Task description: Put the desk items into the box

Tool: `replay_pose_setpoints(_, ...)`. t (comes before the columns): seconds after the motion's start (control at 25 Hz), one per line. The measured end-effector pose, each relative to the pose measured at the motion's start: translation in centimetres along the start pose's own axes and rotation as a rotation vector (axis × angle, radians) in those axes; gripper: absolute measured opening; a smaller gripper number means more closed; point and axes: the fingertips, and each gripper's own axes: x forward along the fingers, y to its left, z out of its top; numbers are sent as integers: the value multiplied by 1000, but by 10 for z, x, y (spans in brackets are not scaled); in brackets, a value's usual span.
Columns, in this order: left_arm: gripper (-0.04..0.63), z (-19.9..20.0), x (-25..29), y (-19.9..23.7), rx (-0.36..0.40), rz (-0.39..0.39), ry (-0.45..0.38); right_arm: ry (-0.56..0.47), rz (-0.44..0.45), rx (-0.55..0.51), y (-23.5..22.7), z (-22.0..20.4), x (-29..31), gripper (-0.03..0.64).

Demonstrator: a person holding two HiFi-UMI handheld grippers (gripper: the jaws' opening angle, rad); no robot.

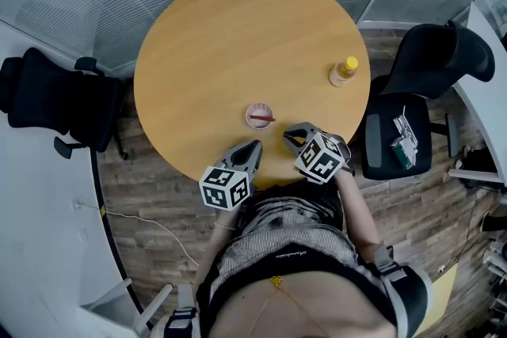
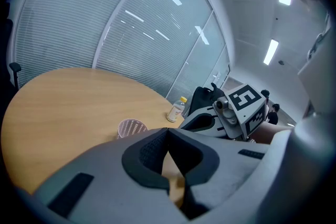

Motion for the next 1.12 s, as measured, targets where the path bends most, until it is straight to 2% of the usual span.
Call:
replay_pose_setpoints(0.16,18,-1,2,-4,5,-8,5,-37,30,5,9,9,-2,26)
replay_pose_setpoints(0.4,18,4,0,-6,17,-4,-11,-163,49,83,15,33,-12,26)
replay_pose_setpoints(0.68,18,23,-6,-14,36,-23,-78,-304,5,88,12,55,-27,26)
replay_pose_setpoints(0.88,18,40,-13,-20,60,-32,-138,-412,-36,129,4,73,-44,26)
replay_pose_setpoints(1.12,18,60,-20,-30,96,-38,-194,-489,-46,159,-2,91,-62,26)
